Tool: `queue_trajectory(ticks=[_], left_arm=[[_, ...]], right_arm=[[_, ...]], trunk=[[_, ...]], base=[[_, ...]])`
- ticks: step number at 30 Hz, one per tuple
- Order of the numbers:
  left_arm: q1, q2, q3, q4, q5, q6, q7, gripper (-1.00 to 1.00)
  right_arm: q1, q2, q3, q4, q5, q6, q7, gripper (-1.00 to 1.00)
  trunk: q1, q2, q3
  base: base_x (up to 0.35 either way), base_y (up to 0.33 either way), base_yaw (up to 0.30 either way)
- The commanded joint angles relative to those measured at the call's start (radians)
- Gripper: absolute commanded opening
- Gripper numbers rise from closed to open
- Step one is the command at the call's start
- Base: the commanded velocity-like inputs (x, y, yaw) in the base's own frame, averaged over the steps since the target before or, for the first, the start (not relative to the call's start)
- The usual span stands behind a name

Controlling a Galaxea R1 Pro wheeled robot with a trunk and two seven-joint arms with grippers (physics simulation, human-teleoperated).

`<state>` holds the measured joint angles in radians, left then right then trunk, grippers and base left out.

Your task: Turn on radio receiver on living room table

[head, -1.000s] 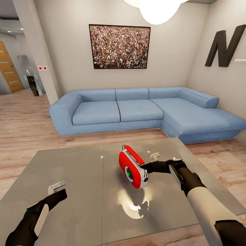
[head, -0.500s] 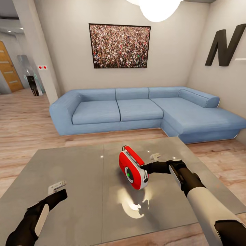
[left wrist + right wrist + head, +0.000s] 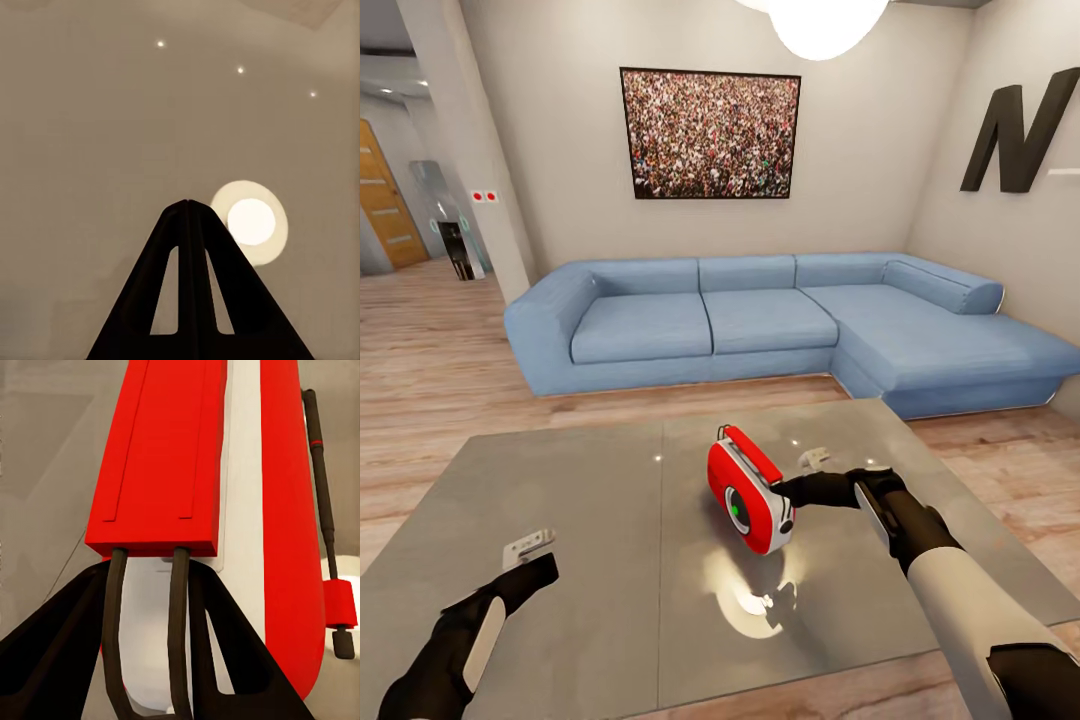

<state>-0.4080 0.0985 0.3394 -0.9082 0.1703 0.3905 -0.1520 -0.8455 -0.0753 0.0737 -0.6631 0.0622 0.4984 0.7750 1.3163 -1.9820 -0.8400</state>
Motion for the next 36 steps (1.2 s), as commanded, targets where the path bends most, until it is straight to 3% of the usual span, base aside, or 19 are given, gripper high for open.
queue_trajectory(ticks=[1, 15, 16, 36], left_arm=[[0.000, 0.000, 0.000, 0.000, 0.000, 0.000, 0.000, -1.00], [0.000, 0.000, 0.000, 0.000, 0.000, 0.001, -0.001, -1.00], [0.000, 0.000, 0.000, 0.000, 0.000, 0.001, -0.001, -1.00], [0.000, 0.008, 0.000, 0.000, -0.001, -0.004, 0.002, -1.00]], right_arm=[[0.000, 0.000, 0.000, 0.000, 0.002, 0.002, 0.000, -1.00], [0.000, 0.000, 0.000, 0.000, 0.002, 0.002, 0.000, -1.00], [0.000, 0.000, 0.000, 0.000, 0.002, 0.001, 0.000, 1.00], [0.000, 0.000, 0.001, 0.007, 0.002, -0.001, 0.001, 1.00]], trunk=[[0.000, 0.000, 0.000], [0.000, 0.000, 0.000], [0.000, 0.000, 0.000], [0.000, 0.000, 0.000]], base=[[0.000, 0.000, 0.000], [0.000, 0.000, 0.000], [0.000, 0.000, 0.000], [0.000, 0.000, 0.000]])
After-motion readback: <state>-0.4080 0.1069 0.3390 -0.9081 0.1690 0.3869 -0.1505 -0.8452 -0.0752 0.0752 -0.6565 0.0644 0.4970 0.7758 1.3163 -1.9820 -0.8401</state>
